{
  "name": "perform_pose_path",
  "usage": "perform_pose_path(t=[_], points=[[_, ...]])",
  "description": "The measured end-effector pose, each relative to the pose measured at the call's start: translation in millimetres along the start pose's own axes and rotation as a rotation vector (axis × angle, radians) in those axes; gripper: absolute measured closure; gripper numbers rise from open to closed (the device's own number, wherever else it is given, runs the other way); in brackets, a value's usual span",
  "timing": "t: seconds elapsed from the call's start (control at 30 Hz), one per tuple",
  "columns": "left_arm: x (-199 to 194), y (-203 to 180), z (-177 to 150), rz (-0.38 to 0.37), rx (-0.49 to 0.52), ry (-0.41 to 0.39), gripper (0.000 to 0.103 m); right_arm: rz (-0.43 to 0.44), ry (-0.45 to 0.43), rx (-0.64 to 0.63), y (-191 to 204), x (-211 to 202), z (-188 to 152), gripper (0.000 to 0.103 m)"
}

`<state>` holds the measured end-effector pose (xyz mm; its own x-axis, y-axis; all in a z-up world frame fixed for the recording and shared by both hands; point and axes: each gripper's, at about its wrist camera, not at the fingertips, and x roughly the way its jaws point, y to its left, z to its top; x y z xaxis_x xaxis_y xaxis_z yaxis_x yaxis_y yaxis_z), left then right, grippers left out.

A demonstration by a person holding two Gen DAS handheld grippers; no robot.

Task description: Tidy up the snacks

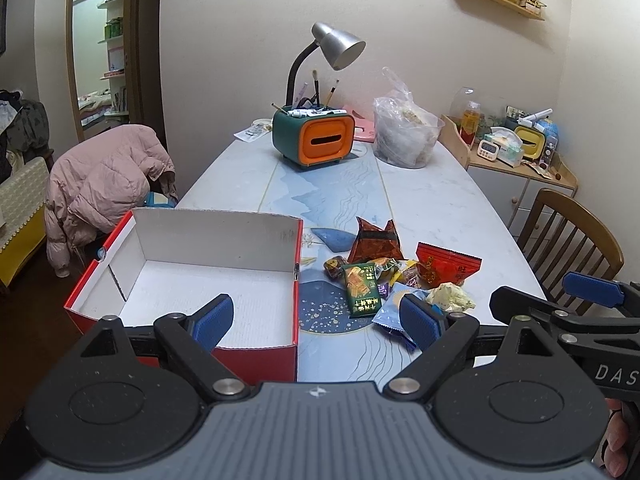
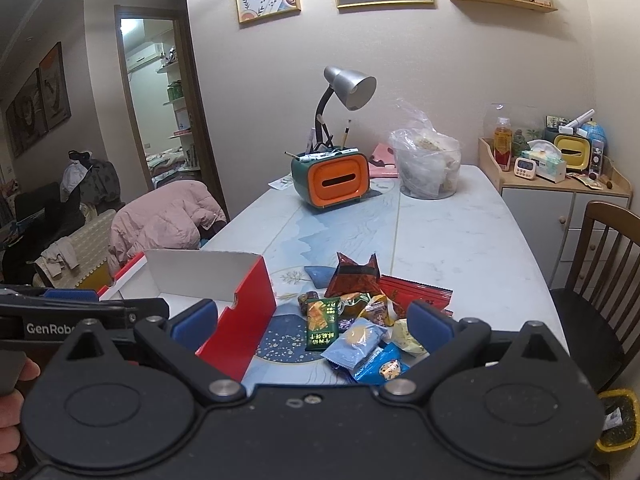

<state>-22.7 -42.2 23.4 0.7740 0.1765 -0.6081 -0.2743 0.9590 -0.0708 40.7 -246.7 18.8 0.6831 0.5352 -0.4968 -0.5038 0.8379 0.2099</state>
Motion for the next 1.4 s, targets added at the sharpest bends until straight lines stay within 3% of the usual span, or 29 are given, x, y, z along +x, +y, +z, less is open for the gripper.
perform_pose_path(t=[1.4], points=[[4.7, -10.4, 7.9, -0.012, 0.031, 0.004, 0.013, 0.0, -0.009, -0.02, 7.0, 0.7, 0.3, 0.003]])
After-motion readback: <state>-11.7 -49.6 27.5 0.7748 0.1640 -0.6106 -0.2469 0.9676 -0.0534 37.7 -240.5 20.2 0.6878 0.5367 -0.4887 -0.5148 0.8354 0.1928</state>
